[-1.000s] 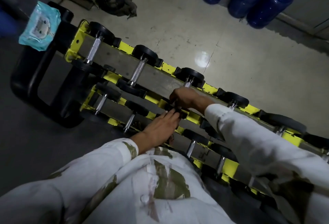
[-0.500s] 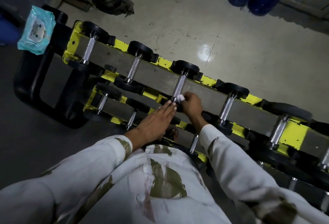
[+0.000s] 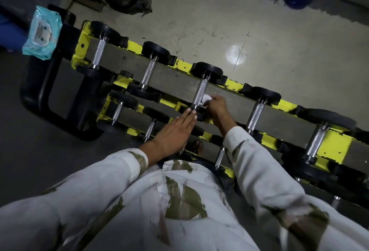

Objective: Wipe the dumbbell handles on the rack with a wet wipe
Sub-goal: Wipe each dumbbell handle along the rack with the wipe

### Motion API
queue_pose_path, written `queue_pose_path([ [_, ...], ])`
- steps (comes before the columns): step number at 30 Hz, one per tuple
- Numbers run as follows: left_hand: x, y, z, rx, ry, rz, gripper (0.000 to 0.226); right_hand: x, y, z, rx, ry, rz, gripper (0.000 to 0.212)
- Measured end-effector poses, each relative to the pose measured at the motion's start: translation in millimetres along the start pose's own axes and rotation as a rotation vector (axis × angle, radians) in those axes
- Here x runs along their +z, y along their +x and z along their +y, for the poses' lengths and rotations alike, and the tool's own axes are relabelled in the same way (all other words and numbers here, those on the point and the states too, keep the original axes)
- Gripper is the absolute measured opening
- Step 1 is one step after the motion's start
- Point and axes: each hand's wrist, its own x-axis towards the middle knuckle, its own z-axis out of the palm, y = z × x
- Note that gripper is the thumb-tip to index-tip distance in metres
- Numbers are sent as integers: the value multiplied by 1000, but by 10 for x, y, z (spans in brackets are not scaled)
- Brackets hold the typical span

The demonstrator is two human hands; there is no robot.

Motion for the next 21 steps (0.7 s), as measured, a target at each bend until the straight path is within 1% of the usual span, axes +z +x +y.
queue_pose_path([
  [2, -10, -7, 10, -8, 1, -9, 86, 15, 24, -51, 18, 5, -81, 23],
  [4, -16, -7, 17, -7, 18, -5, 86, -19, 73, -93, 61, -48, -182, 19],
  [7, -26, 2, 23, -13, 5, -9, 87, -57, 195, -108, 83, -179, -257, 28],
  [8, -33, -5, 24, -13, 3, -7, 87, -50, 181, -124, 77, -198, -271, 27],
  [11, -87, -22, -22, 44, 29, -12, 82, -39, 150, -65, -16, -176, -282, 15],
  [14, -127, -18, -69, 105, 36, 12, 75, -47, 44, -62, -55, -190, -253, 16],
  [17, -130, -20, -84, 109, 28, 5, 69, -71, -14, -43, -77, -248, -199, 20],
  [21, -89, -14, -158, 144, 23, 8, 70, -140, -5, 87, -105, -320, -90, 16],
])
